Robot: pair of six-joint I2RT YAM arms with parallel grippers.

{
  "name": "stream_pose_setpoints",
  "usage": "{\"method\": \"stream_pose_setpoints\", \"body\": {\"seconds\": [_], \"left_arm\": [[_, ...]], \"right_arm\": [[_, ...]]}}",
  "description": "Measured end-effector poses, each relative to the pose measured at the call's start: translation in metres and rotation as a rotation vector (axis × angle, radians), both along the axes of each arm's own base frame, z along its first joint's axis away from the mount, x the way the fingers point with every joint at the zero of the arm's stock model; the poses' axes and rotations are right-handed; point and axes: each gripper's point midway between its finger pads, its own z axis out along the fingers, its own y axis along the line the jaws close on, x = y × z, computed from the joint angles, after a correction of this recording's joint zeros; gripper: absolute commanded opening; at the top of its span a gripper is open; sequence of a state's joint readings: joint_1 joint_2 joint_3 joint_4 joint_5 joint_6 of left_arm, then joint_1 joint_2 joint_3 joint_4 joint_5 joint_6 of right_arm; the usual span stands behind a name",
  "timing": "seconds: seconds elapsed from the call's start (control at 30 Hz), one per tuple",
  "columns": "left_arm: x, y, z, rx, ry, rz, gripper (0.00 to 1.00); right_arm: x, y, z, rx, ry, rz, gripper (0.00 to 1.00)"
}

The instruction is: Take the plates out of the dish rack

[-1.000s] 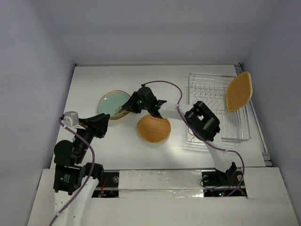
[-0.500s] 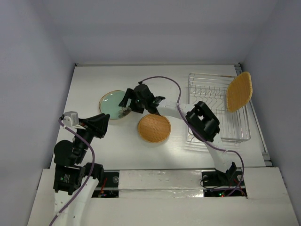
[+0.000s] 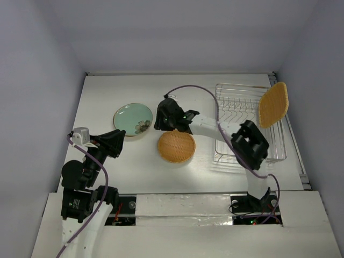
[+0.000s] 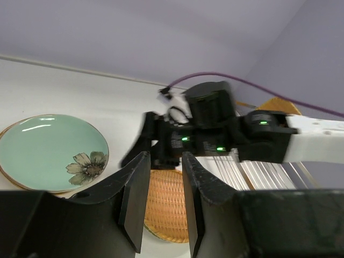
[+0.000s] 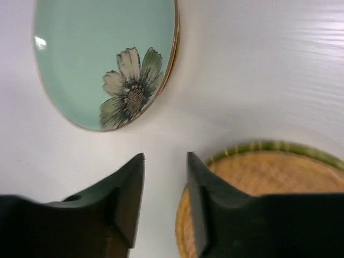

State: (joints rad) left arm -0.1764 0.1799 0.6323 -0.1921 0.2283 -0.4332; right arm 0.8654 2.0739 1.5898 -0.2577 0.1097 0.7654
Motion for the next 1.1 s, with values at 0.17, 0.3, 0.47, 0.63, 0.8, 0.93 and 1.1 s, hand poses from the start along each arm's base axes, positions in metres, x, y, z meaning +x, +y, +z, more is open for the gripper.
{"method": "stream_pose_setpoints", "body": {"seconds": [0.17,0.3,0.47,0.63,0.8,0.93,1.1], "left_arm": [[-0.001,0.000,0.001,-0.002,-0.007,-0.001,0.17],[-0.002,0.000,0.001,-0.003,-0.006,-0.004,0.07],[-0.002,-0.001,0.001,-0.002,-0.006,-0.009,0.05],[-0.002,-0.003,0.001,0.000,-0.005,-0.018,0.11],[-0.003,-0.004,0.001,0.001,-0.005,-0.027,0.14],[-0.004,-0.005,0.001,0.002,-0.005,-0.030,0.16],[-0.004,-0.005,0.001,0.002,-0.006,-0.034,0.17]], "right_arm": [[-0.005,-0.059,0.095,0.004,-0.205,-0.093,0.00],[0.001,-0.151,0.178,0.034,-0.395,-0.280,0.00],[0.012,-0.367,0.214,-0.106,-0.524,-0.781,0.26],[-0.023,-0.503,0.218,-0.315,-0.522,-1.137,0.75],[-0.031,-0.564,0.196,-0.465,-0.431,-1.251,0.74],[-0.019,-0.586,0.156,-0.580,-0.294,-1.198,0.70],[-0.006,-0.598,0.124,-0.672,-0.180,-1.110,0.64]]}}
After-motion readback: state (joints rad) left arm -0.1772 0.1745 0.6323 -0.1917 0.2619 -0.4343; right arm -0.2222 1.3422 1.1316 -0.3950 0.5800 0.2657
